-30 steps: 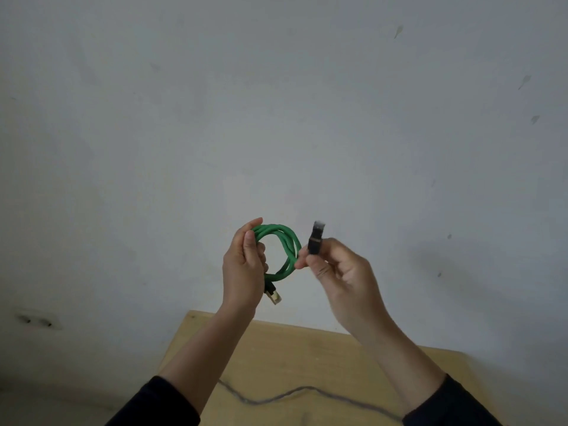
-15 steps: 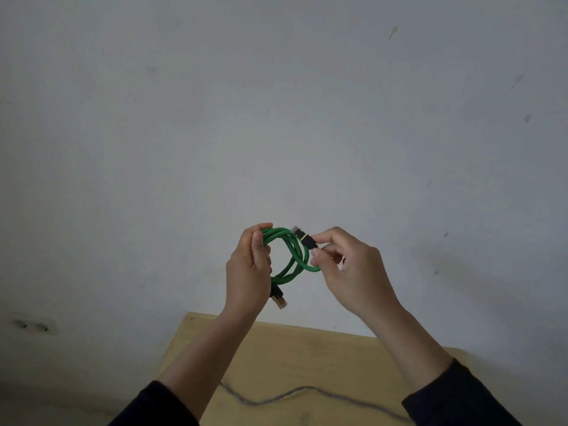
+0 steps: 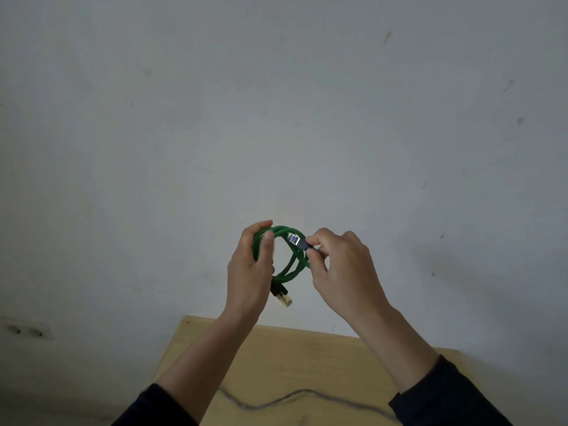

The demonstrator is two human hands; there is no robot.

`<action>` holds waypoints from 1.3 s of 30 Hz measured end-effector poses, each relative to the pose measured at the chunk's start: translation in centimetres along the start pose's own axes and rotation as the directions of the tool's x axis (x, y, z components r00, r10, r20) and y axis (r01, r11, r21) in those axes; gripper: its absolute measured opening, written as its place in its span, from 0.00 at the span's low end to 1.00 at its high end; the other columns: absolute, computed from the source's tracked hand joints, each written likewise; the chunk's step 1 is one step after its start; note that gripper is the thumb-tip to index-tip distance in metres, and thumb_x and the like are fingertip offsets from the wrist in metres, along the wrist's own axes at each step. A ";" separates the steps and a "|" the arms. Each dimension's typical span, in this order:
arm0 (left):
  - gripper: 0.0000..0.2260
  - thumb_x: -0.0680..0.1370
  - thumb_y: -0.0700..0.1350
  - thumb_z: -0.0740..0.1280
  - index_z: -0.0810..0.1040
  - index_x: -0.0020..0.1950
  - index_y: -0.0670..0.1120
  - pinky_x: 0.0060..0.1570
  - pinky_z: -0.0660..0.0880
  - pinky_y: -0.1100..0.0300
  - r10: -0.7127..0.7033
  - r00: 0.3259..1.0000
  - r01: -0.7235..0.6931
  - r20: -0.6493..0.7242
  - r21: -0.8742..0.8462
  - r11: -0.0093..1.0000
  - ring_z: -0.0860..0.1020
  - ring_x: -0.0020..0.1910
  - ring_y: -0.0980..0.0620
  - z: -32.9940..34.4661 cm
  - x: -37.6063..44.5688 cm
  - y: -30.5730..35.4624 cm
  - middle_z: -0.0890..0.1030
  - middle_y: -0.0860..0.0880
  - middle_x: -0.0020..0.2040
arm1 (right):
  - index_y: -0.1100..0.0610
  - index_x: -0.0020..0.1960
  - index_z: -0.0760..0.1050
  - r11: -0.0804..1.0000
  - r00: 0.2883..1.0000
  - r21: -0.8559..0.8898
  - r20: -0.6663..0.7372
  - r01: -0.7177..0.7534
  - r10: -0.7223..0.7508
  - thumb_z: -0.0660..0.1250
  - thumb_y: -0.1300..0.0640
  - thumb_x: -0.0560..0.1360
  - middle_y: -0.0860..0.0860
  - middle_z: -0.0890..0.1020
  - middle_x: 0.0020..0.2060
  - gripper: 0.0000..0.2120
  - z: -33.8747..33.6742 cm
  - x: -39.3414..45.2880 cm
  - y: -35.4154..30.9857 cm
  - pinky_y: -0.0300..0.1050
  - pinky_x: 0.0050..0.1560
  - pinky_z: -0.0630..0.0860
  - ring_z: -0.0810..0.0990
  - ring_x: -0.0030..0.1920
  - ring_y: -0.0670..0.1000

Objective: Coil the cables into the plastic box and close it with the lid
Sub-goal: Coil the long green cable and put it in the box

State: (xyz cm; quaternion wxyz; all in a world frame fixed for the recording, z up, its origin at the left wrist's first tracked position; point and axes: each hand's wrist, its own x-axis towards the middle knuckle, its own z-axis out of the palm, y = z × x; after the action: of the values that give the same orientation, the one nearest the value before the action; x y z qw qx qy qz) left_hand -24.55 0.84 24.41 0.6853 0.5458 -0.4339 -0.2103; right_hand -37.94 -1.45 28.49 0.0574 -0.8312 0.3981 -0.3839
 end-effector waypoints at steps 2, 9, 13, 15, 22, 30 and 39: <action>0.09 0.78 0.49 0.63 0.73 0.57 0.58 0.33 0.74 0.63 0.004 1.000 -0.006 0.027 0.058 0.998 0.73 0.31 0.60 -0.2 0.1 0.1 0.76 0.49 0.36 | 0.55 0.49 0.77 1.000 1.000 0.009 -0.013 -0.001 0.001 0.61 0.60 0.76 0.51 0.81 0.36 0.06 0.0 0.0 0.0 0.32 0.35 0.63 0.69 0.42 0.50; 0.08 0.78 0.48 0.62 0.74 0.57 0.56 0.30 0.76 0.62 0.013 1.000 -0.014 0.003 0.097 0.995 0.75 0.27 0.55 -0.3 0.1 0.3 0.78 0.50 0.40 | 0.55 0.49 0.78 0.999 1.000 0.048 -0.009 0.025 -0.025 0.62 0.60 0.76 0.50 0.82 0.35 0.06 -0.4 -0.1 -0.4 0.37 0.36 0.67 0.71 0.43 0.50; 0.09 0.79 0.47 0.62 0.74 0.58 0.56 0.35 0.76 0.58 0.018 0.999 -0.020 0.029 0.074 0.997 0.74 0.31 0.54 -0.7 0.6 0.6 0.78 0.55 0.39 | 0.54 0.50 0.79 0.992 0.991 0.077 0.086 0.099 -0.105 0.64 0.62 0.76 0.39 0.76 0.33 0.08 -1.0 -0.1 -0.4 0.30 0.37 0.64 0.69 0.43 0.48; 0.09 0.79 0.45 0.62 0.74 0.58 0.54 0.35 0.74 0.60 0.028 0.997 -0.032 0.074 0.050 0.998 0.73 0.31 0.55 -1.0 0.9 0.9 0.76 0.55 0.36 | 0.54 0.50 0.80 0.989 0.978 0.059 0.155 0.135 -0.142 0.63 0.62 0.76 0.46 0.79 0.35 0.08 -1.2 -0.1 -0.1 0.30 0.38 0.63 0.66 0.43 0.48; 0.09 0.79 0.44 0.61 0.75 0.57 0.52 0.34 0.72 0.60 0.007 0.995 -0.004 0.103 -0.029 1.000 0.69 0.28 0.57 -1.4 1.4 1.3 0.71 0.52 0.32 | 0.55 0.49 0.81 0.974 0.928 0.045 0.297 0.223 -0.226 0.63 0.64 0.76 0.52 0.78 0.40 0.09 -1.8 -0.2 0.7 0.34 0.42 0.66 0.67 0.45 0.49; 0.09 0.80 0.41 0.61 0.76 0.57 0.50 0.31 0.69 0.63 -0.137 0.989 0.147 0.054 -0.293 0.945 0.67 0.27 0.55 0.0 0.3 1.9 0.68 0.50 0.31 | 0.57 0.42 0.75 0.987 0.988 0.074 0.052 0.140 -0.144 0.72 0.65 0.67 0.46 0.73 0.38 0.08 1.5 -2.1 0.2 0.30 0.34 0.65 0.68 0.34 0.42; 0.10 0.80 0.42 0.60 0.75 0.59 0.47 0.28 0.68 0.65 -0.145 0.985 0.170 0.091 -0.402 0.900 0.65 0.26 0.56 0.9 -0.6 2.7 0.66 0.53 0.28 | 0.56 0.44 0.70 0.857 0.929 0.364 0.080 -0.365 0.362 0.77 0.49 0.64 0.51 0.78 0.33 0.19 1.3 -2.2 -0.1 0.30 0.29 0.68 0.73 0.30 0.46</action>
State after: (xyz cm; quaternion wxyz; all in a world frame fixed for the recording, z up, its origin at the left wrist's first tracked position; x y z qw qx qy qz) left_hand -26.06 1.64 26.73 0.7518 0.4175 -0.3547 -0.3669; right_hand -37.85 -0.14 26.27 0.2871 -0.7165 0.4674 -0.4309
